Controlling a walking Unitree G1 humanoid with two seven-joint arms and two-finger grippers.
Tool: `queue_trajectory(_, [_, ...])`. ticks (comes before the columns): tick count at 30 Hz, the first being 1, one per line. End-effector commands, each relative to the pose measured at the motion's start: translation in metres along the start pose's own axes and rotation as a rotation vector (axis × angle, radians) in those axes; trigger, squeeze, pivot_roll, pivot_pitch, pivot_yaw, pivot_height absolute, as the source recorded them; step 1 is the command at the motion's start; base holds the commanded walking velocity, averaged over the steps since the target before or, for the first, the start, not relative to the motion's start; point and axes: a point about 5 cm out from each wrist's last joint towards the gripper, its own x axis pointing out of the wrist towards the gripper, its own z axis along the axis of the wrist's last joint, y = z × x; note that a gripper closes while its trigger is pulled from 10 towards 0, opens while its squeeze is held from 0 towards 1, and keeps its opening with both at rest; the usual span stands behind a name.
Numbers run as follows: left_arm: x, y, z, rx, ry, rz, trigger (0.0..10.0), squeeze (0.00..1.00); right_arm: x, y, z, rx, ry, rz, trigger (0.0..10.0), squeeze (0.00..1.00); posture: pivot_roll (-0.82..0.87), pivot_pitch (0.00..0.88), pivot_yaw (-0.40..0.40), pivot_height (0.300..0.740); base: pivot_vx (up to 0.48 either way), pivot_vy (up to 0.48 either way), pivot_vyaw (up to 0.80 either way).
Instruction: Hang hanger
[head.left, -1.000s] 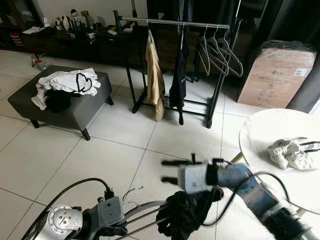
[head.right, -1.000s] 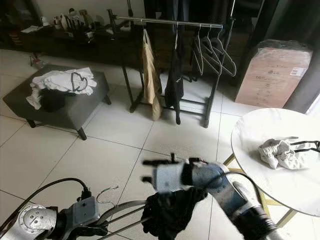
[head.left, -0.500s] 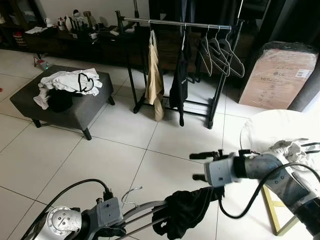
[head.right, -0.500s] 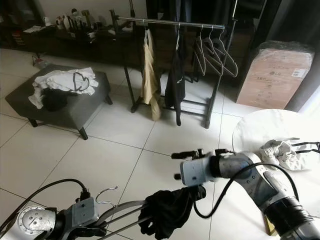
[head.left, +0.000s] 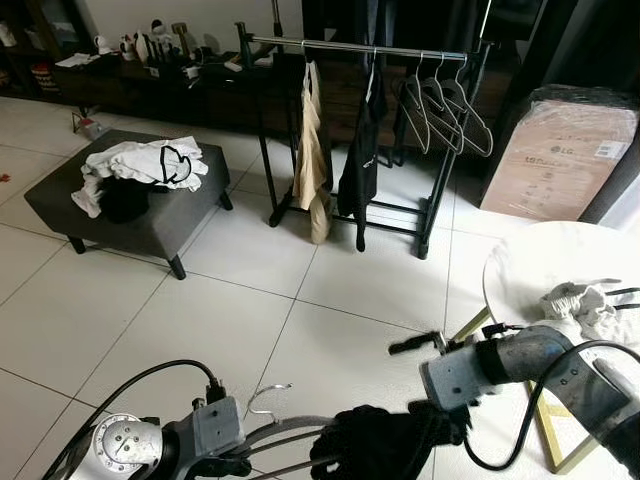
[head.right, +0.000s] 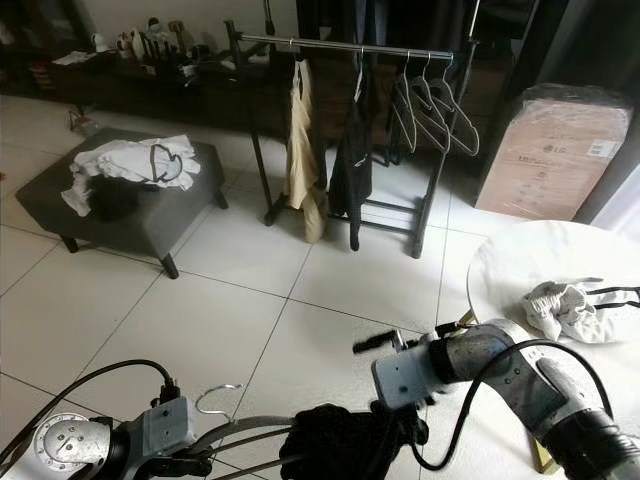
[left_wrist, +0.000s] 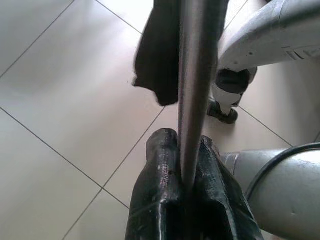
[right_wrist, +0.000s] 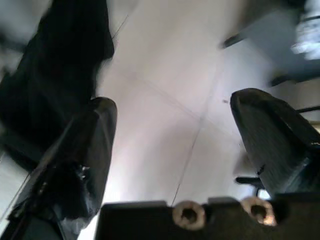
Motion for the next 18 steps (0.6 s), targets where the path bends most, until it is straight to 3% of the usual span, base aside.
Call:
queue_trajectory(1, [-0.001, 0.002, -0.001, 0.002, 0.014, 0.032, 10.0, 0.0, -0.004, -0.015, 0.014, 0.012, -0.091, -0.107, 10.0, 0.02, -0.04, 0.114, 0.011, 0.74, 0.0, 0.0, 0.0])
queue_trajectory(6, [0.001, 0.011, -0.003, -0.016, 0.031, 0.121, 10.0, 0.0, -0.007, -0.02, 0.022, 0.029, -0.134, -0.124, 10.0, 0.0, -0.04, 0.119, 0.01, 0.74, 0.0, 0.0, 0.0])
queue_trajectory(12, [0.0, 0.012, -0.002, -0.009, 0.021, 0.126, 10.0, 0.0, -0.014, -0.006, 0.005, -0.016, 0.011, 0.004, 10.0, 0.0, -0.04, 0.122, 0.006, 0.74, 0.0, 0.0, 0.0])
queue_trajectory(14, [0.001, 0.01, 0.001, -0.008, 0.007, 0.118, 10.0, 0.0, -0.011, 0.007, -0.005, -0.047, 0.092, 0.079, 10.0, 0.0, -0.04, 0.123, 0.005, 0.74, 0.0, 0.0, 0.0])
queue_trajectory(18, [0.002, 0.009, 0.002, -0.008, -0.001, 0.105, 10.0, 0.0, -0.006, 0.01, -0.006, -0.052, 0.095, 0.084, 10.0, 0.0, -0.04, 0.126, 0.006, 0.74, 0.0, 0.0, 0.0])
